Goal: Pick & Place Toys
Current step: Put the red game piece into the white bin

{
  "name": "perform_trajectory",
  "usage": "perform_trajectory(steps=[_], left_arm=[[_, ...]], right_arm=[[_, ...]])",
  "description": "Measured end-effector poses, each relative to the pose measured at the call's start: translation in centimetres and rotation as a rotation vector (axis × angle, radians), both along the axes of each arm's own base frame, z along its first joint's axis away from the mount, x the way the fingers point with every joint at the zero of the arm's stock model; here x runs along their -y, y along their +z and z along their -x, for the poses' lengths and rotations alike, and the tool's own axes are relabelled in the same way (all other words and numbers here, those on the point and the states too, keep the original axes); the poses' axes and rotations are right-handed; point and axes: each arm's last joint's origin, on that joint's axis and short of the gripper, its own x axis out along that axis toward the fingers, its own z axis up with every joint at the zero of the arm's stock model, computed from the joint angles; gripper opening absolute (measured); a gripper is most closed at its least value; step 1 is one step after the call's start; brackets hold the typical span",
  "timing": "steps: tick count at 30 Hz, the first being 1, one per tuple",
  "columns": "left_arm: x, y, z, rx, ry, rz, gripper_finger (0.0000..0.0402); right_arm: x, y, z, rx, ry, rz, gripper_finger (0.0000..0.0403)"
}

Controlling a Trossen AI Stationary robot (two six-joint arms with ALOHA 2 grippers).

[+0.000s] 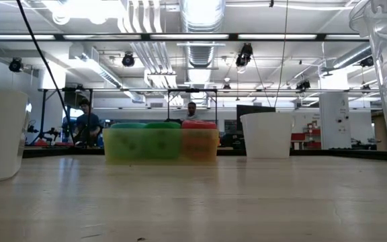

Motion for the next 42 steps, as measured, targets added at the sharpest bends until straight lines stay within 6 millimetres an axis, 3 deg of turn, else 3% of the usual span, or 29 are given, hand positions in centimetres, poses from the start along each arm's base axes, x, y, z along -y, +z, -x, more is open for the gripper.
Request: perform_trajectory(steps=[3, 15, 22, 26, 34, 42], left_arm=[[0.0, 0.2, 0.0, 0.015, 0.0, 0.013, 0.0155], [0.0, 0.2, 0.0, 0.012, -0.013, 0.038, 0.0155], [0.1, -0.3, 0.0, -0.019, -0.026, 0.084, 0.0155], [0.1, -0.4, 0.1, -0.027, -0.015, 0.105, 0.0155], [-1.1, -0.3, 1.0, -0.124, 0.048, 0.2, 0.0155], [-4.0, 0.0, 3.3, -0.247, 0.192, 0.457, 0.0155]], right_arm=[[0.0, 0.1, 0.0, 0.011, 0.004, -0.016, 0.0154], [0.0, 0.0, -0.1, 0.011, 0.013, -0.036, 0.0157], [0.1, -0.3, -0.1, -0.021, 0.017, -0.058, 0.0284], [0.2, -0.3, -0.1, -0.02, -0.01, -0.058, 0.0325], [1.1, -0.7, 0.8, -0.101, -0.155, -0.051, 0.0341], [2.2, -1.1, 2.8, -0.254, -0.267, -0.155, 0.0342]])
